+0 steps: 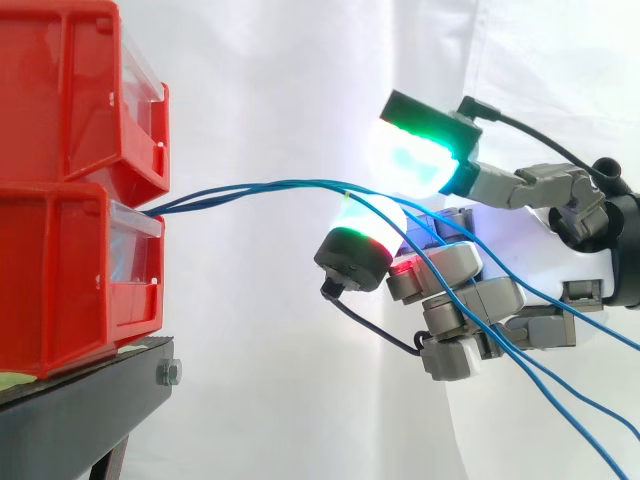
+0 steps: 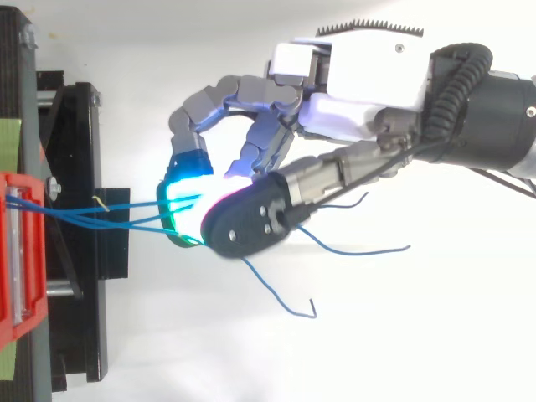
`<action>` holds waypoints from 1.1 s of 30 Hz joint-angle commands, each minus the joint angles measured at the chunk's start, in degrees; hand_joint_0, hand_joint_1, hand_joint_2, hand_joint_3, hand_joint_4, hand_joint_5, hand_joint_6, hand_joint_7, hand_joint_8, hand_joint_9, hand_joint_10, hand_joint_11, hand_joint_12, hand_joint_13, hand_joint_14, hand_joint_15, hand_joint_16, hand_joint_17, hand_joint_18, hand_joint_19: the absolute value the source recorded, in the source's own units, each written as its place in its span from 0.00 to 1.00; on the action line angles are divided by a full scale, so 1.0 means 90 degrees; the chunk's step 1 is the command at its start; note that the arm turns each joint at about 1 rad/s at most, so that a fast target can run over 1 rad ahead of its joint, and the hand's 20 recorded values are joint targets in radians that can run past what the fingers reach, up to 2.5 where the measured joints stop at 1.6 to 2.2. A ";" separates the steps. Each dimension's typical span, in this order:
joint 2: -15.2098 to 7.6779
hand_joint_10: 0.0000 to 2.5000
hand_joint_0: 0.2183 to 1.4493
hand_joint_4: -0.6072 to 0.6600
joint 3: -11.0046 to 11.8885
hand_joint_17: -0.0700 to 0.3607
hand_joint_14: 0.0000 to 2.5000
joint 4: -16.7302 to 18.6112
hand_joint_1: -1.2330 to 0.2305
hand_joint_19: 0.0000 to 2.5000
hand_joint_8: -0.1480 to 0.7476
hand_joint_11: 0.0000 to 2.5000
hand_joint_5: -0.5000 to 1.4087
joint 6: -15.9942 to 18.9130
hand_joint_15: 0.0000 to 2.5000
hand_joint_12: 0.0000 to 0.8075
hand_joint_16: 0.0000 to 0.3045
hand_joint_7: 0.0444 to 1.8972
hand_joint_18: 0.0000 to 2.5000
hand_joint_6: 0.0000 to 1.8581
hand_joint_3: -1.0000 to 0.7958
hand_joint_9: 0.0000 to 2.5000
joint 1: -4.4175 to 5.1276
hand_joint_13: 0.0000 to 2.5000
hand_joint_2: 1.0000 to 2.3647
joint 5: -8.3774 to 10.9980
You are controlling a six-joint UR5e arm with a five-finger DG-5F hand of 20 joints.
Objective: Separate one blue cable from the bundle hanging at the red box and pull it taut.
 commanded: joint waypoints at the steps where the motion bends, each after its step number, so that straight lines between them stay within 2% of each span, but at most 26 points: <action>1: 0.0001 0.00 0.30 0.56 0.0000 0.36 0.08 0.0000 0.55 0.39 0.43 0.67 0.18 0.0000 0.77 0.36 0.12 0.65 0.40 0.45 0.28 0.49 -0.0001 0.51 0.00 -0.0004; 4: 0.0001 0.00 0.32 0.56 0.0000 0.36 0.08 0.0000 0.56 0.40 0.43 0.68 0.18 0.0000 0.78 0.35 0.12 0.66 0.40 0.45 0.28 0.49 -0.0001 0.50 0.00 0.0006; 7: 0.0001 0.00 0.30 0.56 0.0000 0.36 0.08 0.0000 0.43 0.40 0.44 0.69 0.18 -0.0010 0.77 0.36 0.13 0.68 0.40 0.45 0.40 0.48 -0.0001 0.50 0.01 0.0006; 9: 0.0001 0.00 0.31 0.56 0.0000 0.36 0.08 0.0000 0.37 0.40 0.45 0.69 0.18 -0.0010 0.77 0.36 0.13 0.71 0.40 0.45 0.43 0.48 -0.0001 0.50 0.01 0.0006; 11: 0.0001 0.00 0.31 0.55 0.0000 0.36 0.08 0.0000 0.33 0.40 0.45 0.70 0.18 -0.0010 0.77 0.36 0.13 0.73 0.40 0.45 0.47 0.47 -0.0001 0.50 0.02 0.0016; 14: 0.0001 0.00 0.32 0.50 0.0000 0.37 0.08 0.0000 0.30 0.39 0.44 0.69 0.17 -0.0010 0.77 0.37 0.13 0.71 0.40 0.47 0.49 0.46 -0.0001 0.50 0.02 0.0016; 19: 0.0001 0.00 0.35 0.52 0.0000 0.37 0.07 0.0000 0.28 0.38 0.44 0.69 0.17 -0.0010 0.78 0.36 0.13 0.68 0.40 0.47 0.42 0.44 -0.0001 0.49 0.01 0.0006; 21: 0.0001 0.00 0.39 0.55 0.0000 0.37 0.07 0.0000 0.27 0.38 0.45 0.68 0.16 -0.0010 0.78 0.36 0.13 0.67 0.40 0.47 0.31 0.44 -0.0001 0.49 0.00 0.0006; 23: 0.0001 0.00 0.40 0.56 0.0000 0.37 0.06 0.0000 0.28 0.38 0.45 0.68 0.17 -0.0010 0.78 0.36 0.13 0.68 0.40 0.47 0.28 0.44 -0.0001 0.49 0.00 0.0006; 29: 0.0001 0.00 0.38 0.58 0.0000 0.36 0.05 -0.0088 0.28 0.38 0.45 0.68 0.17 0.0000 0.78 0.36 0.13 0.69 0.40 0.46 0.28 0.44 -0.0001 0.50 0.00 -0.0004; 33: 0.0001 0.00 0.30 0.59 0.0000 0.37 0.05 -0.0098 0.31 0.38 0.45 0.67 0.17 0.0000 0.78 0.36 0.13 0.69 0.40 0.46 0.28 0.46 -0.0001 0.50 0.00 -0.0004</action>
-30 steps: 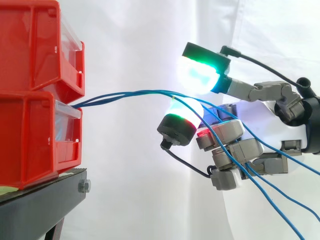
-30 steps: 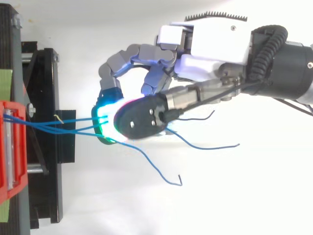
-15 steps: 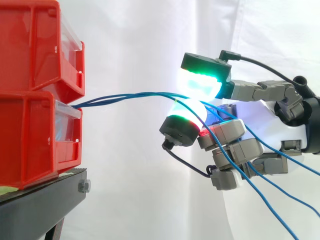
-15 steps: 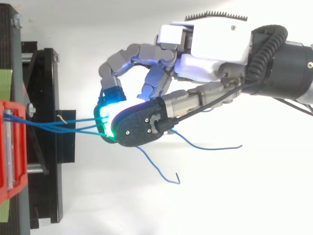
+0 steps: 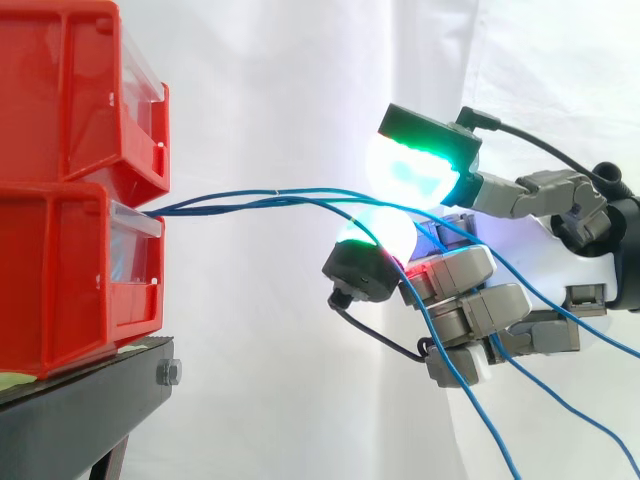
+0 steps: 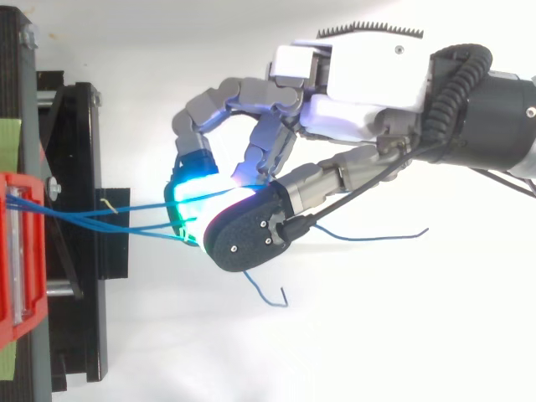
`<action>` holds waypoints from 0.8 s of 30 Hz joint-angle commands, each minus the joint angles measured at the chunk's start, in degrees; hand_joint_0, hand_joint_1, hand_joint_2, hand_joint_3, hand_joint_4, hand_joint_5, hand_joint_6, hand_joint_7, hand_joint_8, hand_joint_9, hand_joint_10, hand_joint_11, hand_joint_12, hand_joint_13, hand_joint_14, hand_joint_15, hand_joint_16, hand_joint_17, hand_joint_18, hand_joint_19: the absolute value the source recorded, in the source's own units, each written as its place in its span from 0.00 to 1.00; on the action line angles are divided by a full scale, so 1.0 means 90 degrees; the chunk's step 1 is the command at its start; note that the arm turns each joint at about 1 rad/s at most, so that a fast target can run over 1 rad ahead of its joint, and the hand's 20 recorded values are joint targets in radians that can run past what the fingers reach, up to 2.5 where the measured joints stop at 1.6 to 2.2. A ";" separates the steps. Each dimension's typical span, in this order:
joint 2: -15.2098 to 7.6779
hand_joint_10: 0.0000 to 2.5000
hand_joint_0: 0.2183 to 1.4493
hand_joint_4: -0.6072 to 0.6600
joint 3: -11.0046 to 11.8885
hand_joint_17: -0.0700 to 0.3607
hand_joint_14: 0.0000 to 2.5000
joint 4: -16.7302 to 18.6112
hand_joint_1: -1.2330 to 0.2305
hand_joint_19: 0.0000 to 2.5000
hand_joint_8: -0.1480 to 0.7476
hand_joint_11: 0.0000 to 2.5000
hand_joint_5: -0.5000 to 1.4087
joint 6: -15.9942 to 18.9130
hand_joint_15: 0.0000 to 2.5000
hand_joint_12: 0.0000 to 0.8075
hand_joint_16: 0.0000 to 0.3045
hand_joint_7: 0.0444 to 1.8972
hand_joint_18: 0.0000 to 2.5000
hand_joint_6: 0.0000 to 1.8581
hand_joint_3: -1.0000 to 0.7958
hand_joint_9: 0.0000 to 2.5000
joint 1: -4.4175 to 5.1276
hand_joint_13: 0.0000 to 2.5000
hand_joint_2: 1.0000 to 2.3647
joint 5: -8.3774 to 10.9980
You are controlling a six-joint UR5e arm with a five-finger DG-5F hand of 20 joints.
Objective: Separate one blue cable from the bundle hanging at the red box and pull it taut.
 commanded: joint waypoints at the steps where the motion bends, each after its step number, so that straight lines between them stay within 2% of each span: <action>1: 0.0001 0.00 0.28 0.59 0.0002 0.37 0.06 -0.0012 0.33 0.38 0.46 0.67 0.17 0.0002 0.78 0.38 0.13 0.68 0.40 0.46 0.28 0.46 0.0000 0.50 0.00 -0.0001; 4: 0.0001 0.00 0.23 0.60 0.0002 0.39 0.10 -0.0012 0.42 0.38 0.48 0.68 0.17 0.0002 0.75 0.40 0.14 0.66 0.41 0.46 0.28 0.47 0.0000 0.49 0.00 -0.0001; 5: 0.0001 0.00 0.23 0.59 -0.0008 0.39 0.11 -0.0012 0.49 0.38 0.47 0.67 0.17 0.0002 0.74 0.40 0.14 0.65 0.41 0.46 0.28 0.47 0.0000 0.49 0.00 -0.0001; 7: 0.0001 0.00 0.24 0.59 0.0002 0.39 0.10 -0.0012 0.51 0.38 0.47 0.67 0.18 -0.0008 0.74 0.39 0.14 0.64 0.41 0.46 0.28 0.47 0.0000 0.49 0.00 -0.0001; 9: 0.0001 0.00 0.28 0.58 -0.0008 0.37 0.07 -0.0012 0.53 0.40 0.44 0.67 0.18 -0.0008 0.77 0.36 0.13 0.66 0.39 0.45 0.28 0.47 0.0000 0.50 0.00 -0.0001; 11: 0.0001 0.00 0.31 0.57 -0.0008 0.36 0.06 -0.0002 0.48 0.40 0.44 0.68 0.18 -0.0008 0.77 0.36 0.13 0.67 0.39 0.45 0.28 0.47 0.0000 0.50 0.00 -0.0001; 15: 0.0001 0.00 0.31 0.56 0.0002 0.37 0.05 -0.0012 0.34 0.40 0.44 0.68 0.18 -0.0008 0.77 0.36 0.13 0.69 0.39 0.45 0.38 0.46 0.0000 0.50 0.01 -0.0001; 18: 0.0001 0.00 0.32 0.54 0.0002 0.37 0.03 -0.0012 0.29 0.39 0.43 0.68 0.17 0.0002 0.79 0.36 0.13 0.69 0.39 0.46 0.42 0.45 0.0000 0.49 0.01 0.0009; 22: 0.0001 0.00 0.35 0.53 -0.0008 0.37 0.01 -0.0061 0.25 0.38 0.43 0.67 0.17 0.0021 0.79 0.36 0.13 0.69 0.38 0.46 0.39 0.43 0.0000 0.49 0.01 0.0019; 24: 0.0001 0.00 0.40 0.54 0.0002 0.38 0.00 -0.0080 0.24 0.37 0.44 0.67 0.17 0.0012 0.78 0.37 0.13 0.67 0.38 0.46 0.31 0.42 0.0000 0.48 0.00 0.0019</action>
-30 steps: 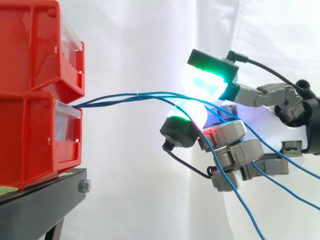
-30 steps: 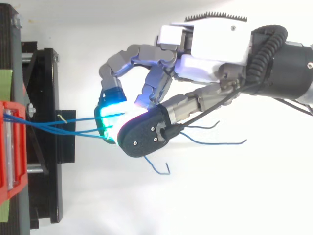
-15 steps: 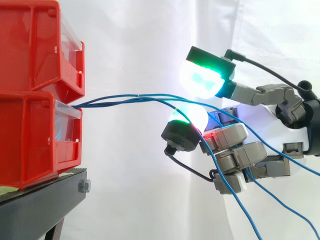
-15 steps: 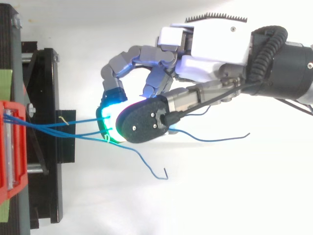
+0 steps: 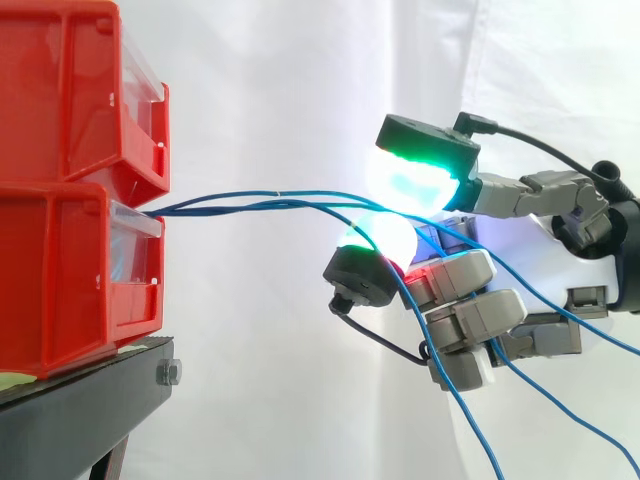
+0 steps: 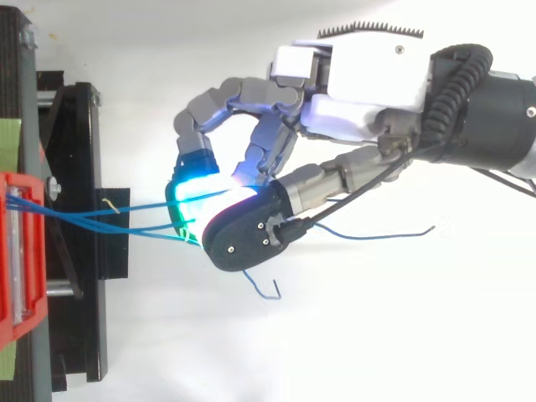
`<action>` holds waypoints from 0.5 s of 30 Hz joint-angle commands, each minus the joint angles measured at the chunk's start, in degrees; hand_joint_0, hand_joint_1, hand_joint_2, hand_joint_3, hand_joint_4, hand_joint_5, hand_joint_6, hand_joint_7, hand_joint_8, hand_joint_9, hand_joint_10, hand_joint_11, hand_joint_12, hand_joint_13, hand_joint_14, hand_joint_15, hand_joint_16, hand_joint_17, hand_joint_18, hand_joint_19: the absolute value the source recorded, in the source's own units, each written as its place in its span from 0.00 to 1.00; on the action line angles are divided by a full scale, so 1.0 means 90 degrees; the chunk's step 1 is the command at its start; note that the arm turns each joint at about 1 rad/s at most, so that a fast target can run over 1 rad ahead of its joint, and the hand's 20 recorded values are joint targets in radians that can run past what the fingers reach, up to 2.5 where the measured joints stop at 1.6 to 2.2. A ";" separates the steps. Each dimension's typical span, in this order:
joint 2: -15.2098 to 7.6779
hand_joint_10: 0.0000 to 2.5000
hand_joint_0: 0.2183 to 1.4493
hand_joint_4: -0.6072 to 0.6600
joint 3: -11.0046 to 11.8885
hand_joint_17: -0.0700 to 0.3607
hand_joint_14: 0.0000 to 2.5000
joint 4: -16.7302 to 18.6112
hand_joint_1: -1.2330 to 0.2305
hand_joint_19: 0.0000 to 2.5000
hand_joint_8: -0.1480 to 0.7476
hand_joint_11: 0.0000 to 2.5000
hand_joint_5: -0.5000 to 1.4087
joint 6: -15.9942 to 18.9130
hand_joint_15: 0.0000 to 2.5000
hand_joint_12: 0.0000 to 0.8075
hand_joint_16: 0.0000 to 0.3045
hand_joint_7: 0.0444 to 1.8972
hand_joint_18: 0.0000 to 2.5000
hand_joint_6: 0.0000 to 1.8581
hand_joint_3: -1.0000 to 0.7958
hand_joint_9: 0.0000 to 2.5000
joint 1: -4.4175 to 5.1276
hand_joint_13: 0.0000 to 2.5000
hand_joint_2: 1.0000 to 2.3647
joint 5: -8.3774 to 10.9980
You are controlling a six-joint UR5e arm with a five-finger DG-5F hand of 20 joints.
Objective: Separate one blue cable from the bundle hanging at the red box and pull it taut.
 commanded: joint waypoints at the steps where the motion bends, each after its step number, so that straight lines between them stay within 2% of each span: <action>1: 0.0001 0.00 0.41 0.56 0.0003 0.38 0.00 -0.0044 0.24 0.36 0.43 0.66 0.16 0.0011 0.77 0.38 0.13 0.67 0.37 0.46 0.28 0.42 0.0000 0.47 0.00 0.0004; 5: 0.0001 0.00 0.39 0.59 0.0003 0.38 0.00 -0.0190 0.24 0.36 0.43 0.65 0.17 0.0011 0.74 0.37 0.13 0.67 0.37 0.45 0.28 0.41 0.0000 0.46 0.00 -0.0025; 8: 0.0001 0.00 0.30 0.58 0.0003 0.38 0.00 -0.0327 0.25 0.36 0.44 0.65 0.17 0.0011 0.73 0.38 0.13 0.67 0.37 0.45 0.28 0.42 -0.0010 0.47 0.00 -0.0035; 10: 0.0001 0.00 0.25 0.59 0.0003 0.39 0.00 -0.0366 0.31 0.36 0.45 0.65 0.17 0.0011 0.72 0.40 0.14 0.65 0.37 0.46 0.28 0.43 -0.0010 0.47 0.00 -0.0035; 13: 0.0001 0.00 0.24 0.59 0.0003 0.39 0.00 -0.0444 0.37 0.37 0.46 0.65 0.17 0.0040 0.71 0.40 0.15 0.63 0.38 0.45 0.28 0.44 -0.0049 0.48 0.00 -0.0084; 15: 0.0030 0.00 0.24 0.59 0.0003 0.39 0.00 -0.0473 0.44 0.37 0.46 0.65 0.17 0.0030 0.71 0.40 0.15 0.62 0.38 0.45 0.28 0.45 -0.0078 0.48 0.00 -0.0162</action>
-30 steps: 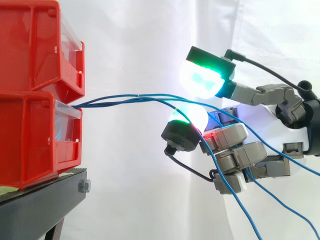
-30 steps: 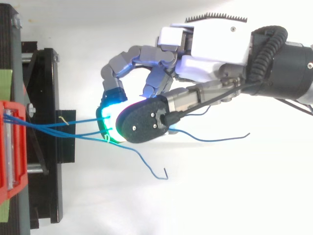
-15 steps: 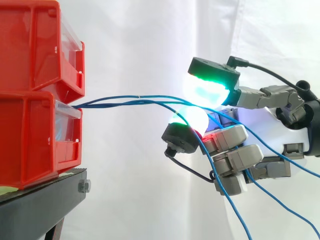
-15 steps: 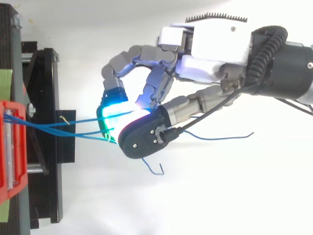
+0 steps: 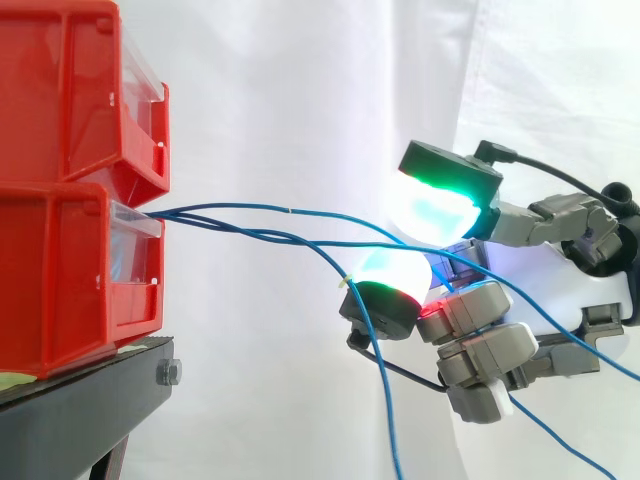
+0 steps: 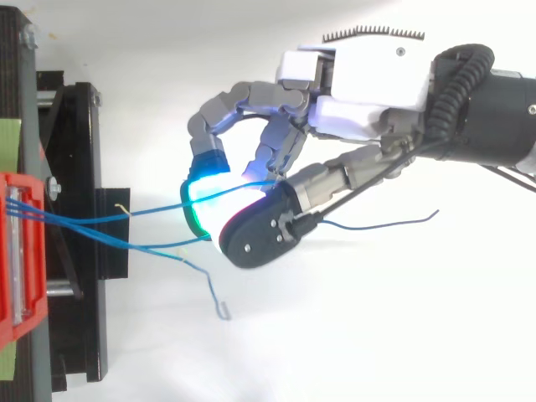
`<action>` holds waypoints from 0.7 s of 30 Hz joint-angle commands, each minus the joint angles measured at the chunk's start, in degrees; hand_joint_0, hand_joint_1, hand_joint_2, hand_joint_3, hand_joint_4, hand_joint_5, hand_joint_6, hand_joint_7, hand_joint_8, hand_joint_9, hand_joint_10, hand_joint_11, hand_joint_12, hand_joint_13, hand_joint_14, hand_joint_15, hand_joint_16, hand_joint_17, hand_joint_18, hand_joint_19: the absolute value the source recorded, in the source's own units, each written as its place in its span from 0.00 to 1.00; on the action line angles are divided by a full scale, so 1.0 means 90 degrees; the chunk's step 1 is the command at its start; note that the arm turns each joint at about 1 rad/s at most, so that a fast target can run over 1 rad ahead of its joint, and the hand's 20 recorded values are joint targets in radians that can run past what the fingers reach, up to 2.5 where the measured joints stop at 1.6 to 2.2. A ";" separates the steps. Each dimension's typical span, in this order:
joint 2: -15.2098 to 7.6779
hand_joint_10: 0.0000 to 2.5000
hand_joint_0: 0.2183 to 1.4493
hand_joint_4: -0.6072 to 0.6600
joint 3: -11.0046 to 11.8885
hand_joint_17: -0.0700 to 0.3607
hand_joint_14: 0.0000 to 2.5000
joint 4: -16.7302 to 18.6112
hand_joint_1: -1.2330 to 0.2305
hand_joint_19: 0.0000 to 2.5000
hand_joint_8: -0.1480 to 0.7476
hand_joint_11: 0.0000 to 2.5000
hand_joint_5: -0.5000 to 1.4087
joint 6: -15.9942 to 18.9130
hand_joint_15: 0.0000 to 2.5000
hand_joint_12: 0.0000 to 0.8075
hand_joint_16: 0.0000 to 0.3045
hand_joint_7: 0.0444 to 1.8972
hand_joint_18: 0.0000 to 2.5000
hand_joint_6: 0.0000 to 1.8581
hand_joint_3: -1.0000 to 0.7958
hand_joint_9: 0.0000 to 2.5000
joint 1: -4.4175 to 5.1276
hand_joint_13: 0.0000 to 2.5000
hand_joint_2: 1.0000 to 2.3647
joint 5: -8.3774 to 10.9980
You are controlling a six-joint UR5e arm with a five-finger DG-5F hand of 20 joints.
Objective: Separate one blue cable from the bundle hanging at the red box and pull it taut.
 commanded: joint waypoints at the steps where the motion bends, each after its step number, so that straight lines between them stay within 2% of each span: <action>1: 0.0022 0.00 0.24 0.59 0.0000 0.39 0.00 -0.0052 0.44 0.37 0.46 0.65 0.17 -0.0009 0.71 0.40 0.15 0.62 0.38 0.45 0.28 0.45 -0.0034 0.48 0.00 -0.0099; 5: 0.0081 0.00 0.27 0.58 0.0000 0.38 0.00 -0.0052 0.49 0.38 0.44 0.65 0.17 -0.0038 0.70 0.39 0.14 0.63 0.37 0.44 0.28 0.45 -0.0083 0.48 0.00 -0.0099; 7: 0.0120 0.00 0.30 0.58 0.0000 0.37 0.00 -0.0062 0.44 0.38 0.43 0.65 0.18 -0.0058 0.71 0.37 0.13 0.66 0.36 0.44 0.28 0.45 -0.0112 0.48 0.00 -0.0099; 9: 0.0129 0.00 0.32 0.56 0.0000 0.37 0.00 -0.0072 0.35 0.38 0.42 0.66 0.17 -0.0058 0.71 0.36 0.13 0.66 0.36 0.44 0.28 0.45 -0.0122 0.47 0.00 -0.0109; 13: 0.0188 0.00 0.32 0.57 0.0000 0.38 0.00 -0.0131 0.33 0.38 0.43 0.65 0.17 -0.0077 0.70 0.37 0.13 0.65 0.36 0.45 0.28 0.44 -0.0171 0.47 0.00 -0.0109; 14: 0.0188 0.00 0.28 0.57 0.0000 0.38 0.00 -0.0131 0.38 0.38 0.43 0.65 0.17 -0.0077 0.70 0.38 0.14 0.64 0.37 0.45 0.28 0.45 -0.0171 0.47 0.00 -0.0109; 15: 0.0237 0.00 0.26 0.58 0.0000 0.38 0.00 -0.0131 0.43 0.38 0.45 0.65 0.17 -0.0136 0.70 0.38 0.14 0.64 0.37 0.45 0.28 0.45 -0.0210 0.47 0.00 -0.0109; 17: 0.0256 0.00 0.25 0.57 0.0000 0.39 0.00 -0.0131 0.49 0.38 0.44 0.65 0.17 -0.0165 0.69 0.39 0.14 0.63 0.37 0.45 0.28 0.46 -0.0219 0.48 0.00 -0.0109; 19: 0.0256 0.00 0.25 0.57 0.0000 0.39 0.00 -0.0131 0.55 0.38 0.44 0.65 0.18 -0.0165 0.69 0.39 0.14 0.63 0.37 0.44 0.28 0.46 -0.0229 0.48 0.00 -0.0109; 20: 0.0256 0.00 0.27 0.57 0.0000 0.38 0.00 -0.0131 0.61 0.39 0.45 0.65 0.18 -0.0165 0.69 0.38 0.14 0.63 0.37 0.44 0.28 0.46 -0.0229 0.48 0.00 -0.0109; 21: 0.0256 0.00 0.28 0.56 0.0000 0.38 0.00 -0.0131 0.62 0.39 0.44 0.65 0.18 -0.0165 0.69 0.38 0.14 0.64 0.36 0.43 0.28 0.47 -0.0229 0.48 0.00 -0.0099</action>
